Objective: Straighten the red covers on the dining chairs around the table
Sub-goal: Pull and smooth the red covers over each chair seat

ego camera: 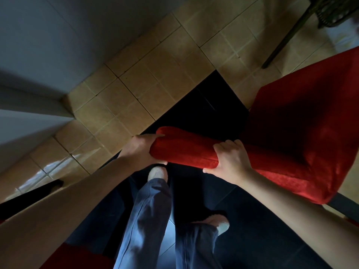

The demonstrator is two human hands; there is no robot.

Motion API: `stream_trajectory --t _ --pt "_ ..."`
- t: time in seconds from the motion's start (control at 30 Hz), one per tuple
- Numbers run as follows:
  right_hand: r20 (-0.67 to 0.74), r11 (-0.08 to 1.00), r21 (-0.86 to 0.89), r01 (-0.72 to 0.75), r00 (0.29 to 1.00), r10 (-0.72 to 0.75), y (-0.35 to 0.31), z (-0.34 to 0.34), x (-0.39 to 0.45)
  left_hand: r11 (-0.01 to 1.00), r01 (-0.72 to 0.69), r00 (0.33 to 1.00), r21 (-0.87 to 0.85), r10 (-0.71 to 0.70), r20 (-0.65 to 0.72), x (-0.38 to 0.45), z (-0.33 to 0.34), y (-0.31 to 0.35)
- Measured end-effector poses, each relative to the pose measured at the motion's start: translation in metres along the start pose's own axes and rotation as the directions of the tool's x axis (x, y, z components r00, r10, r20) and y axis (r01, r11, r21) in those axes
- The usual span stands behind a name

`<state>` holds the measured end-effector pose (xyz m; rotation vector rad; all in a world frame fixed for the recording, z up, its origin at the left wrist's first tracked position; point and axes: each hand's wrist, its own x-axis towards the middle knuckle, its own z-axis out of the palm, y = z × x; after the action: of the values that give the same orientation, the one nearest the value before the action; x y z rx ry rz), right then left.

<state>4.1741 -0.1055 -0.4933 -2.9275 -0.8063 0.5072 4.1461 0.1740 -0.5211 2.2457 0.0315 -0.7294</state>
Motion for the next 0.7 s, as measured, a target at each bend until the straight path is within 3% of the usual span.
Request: stream_trajectory --t 0.13,0.3,0.7 --pt "0.021 1.000 0.001 -0.015 1.000 0.015 0.006 -0.015 0.004 1.000 0.007 1.000 0.013 -0.007 0.019 0.006 -0.009 0.009" --pt "-0.005 1.000 0.003 -0.008 1.000 0.008 0.016 -0.045 0.006 0.997 -0.067 0.995 0.038 0.070 -0.076 0.007 -0.027 0.037" --pt "-0.056 0.995 0.006 -0.099 0.993 0.099 0.043 -0.125 -0.034 0.961 -0.216 0.973 0.171 0.226 -0.041 -0.008 -0.073 0.150"
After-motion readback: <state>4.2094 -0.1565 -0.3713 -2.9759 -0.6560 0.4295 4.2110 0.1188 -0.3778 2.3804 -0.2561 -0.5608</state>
